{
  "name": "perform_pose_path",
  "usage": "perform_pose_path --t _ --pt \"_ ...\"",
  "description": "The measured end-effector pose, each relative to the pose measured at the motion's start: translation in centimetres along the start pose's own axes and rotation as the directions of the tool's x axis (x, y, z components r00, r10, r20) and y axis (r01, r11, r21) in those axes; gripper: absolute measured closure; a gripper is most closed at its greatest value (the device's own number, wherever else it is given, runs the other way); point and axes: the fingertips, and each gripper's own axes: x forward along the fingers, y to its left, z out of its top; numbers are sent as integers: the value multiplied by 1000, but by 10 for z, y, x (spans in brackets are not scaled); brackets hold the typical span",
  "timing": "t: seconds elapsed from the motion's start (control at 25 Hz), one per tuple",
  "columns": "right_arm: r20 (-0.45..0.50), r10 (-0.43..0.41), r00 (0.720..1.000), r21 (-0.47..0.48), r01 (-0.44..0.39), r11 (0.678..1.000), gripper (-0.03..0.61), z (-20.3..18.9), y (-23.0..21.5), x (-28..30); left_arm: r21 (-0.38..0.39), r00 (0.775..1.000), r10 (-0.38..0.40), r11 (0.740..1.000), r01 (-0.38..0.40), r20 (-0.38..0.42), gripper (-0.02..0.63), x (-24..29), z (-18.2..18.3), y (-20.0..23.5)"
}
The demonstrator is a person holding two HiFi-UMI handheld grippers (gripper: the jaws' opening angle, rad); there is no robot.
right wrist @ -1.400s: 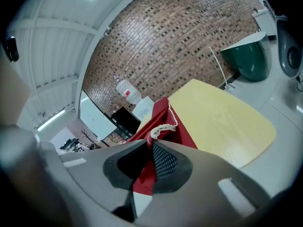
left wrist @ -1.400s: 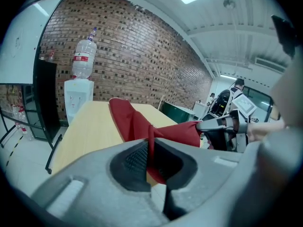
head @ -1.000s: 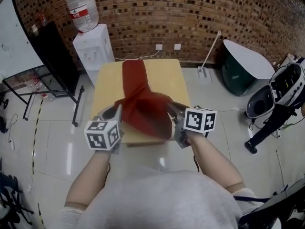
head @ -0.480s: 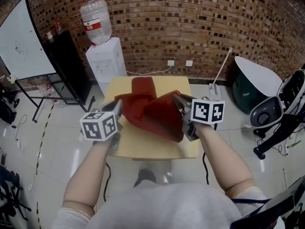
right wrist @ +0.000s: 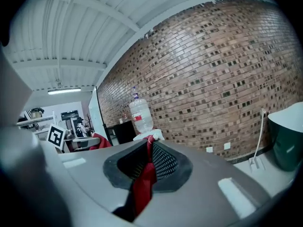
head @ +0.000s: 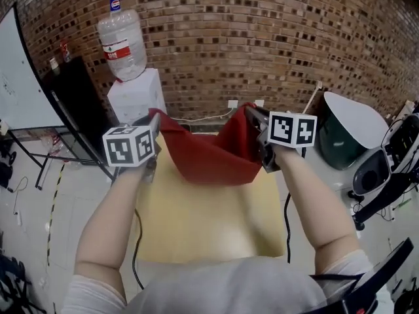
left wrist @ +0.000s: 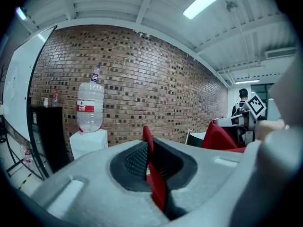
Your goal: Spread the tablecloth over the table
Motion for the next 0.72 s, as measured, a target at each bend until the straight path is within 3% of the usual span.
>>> perform_pose_path --t 0.2,0.36,0.6,0.72 --pt "70 -49 996 -24 51 998 558 64 -38 67 60 998 5 998 -9 61 607 69 64 53" --pt "84 -79 993 -39 82 996 558 91 -71 115 73 997 32 997 -37 77 607 116 88 91" --pt "57 -191 980 -64 194 979 558 102 -131 156 61 996 92 994 -91 -11 607 169 61 148" --pt "40 -245 969 -14 246 969 558 92 -166 155 17 991 116 993 -115 -70 607 183 34 171"
